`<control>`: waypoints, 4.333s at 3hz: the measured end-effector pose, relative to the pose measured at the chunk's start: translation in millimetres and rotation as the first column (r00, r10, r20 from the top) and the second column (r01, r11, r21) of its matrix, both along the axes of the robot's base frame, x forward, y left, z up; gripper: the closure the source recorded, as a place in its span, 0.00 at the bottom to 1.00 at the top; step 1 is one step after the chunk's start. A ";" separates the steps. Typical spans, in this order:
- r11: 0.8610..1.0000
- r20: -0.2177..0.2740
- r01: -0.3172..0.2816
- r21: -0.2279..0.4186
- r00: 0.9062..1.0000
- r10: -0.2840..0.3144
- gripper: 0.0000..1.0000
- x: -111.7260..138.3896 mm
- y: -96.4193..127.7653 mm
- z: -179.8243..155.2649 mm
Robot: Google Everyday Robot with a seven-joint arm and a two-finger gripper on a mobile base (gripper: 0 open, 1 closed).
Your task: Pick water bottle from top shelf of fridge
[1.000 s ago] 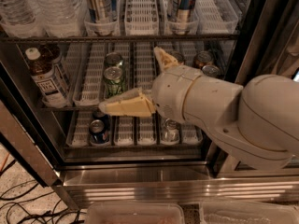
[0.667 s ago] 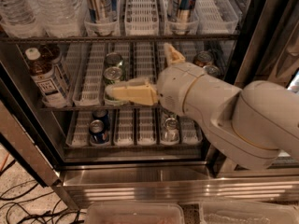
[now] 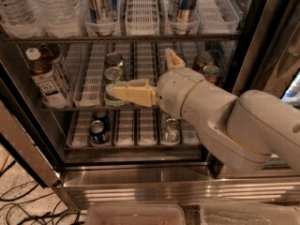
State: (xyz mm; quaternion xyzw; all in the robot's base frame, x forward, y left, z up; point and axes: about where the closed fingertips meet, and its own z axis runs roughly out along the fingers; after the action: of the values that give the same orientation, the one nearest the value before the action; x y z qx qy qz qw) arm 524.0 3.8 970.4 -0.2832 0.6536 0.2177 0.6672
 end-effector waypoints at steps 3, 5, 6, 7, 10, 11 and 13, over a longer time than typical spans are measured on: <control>0.997 0.072 -0.070 -0.025 0.995 0.071 0.00 -26.2 57.9 23.5; 0.985 0.027 -0.172 -0.002 0.985 0.172 0.00 -45.1 83.6 47.8; 0.975 0.025 -0.223 0.000 0.975 0.223 0.00 -41.7 89.3 60.7; 0.969 0.037 -0.246 -0.007 0.969 0.246 0.00 -35.0 95.6 72.2; 0.999 0.067 -0.034 -0.019 0.997 0.035 0.00 -15.3 110.8 97.2; 0.999 0.041 0.039 -0.025 0.998 -0.038 0.00 -9.4 126.0 93.4; 0.998 0.073 0.053 -0.033 0.996 -0.051 0.00 -7.2 136.4 96.0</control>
Offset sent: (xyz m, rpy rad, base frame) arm -0.0284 0.0669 0.0218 -0.0414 -0.1064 0.0706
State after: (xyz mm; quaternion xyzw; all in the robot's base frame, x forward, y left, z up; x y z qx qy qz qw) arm 516.8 140.2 1066.4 -0.2853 0.6401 0.1785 0.6907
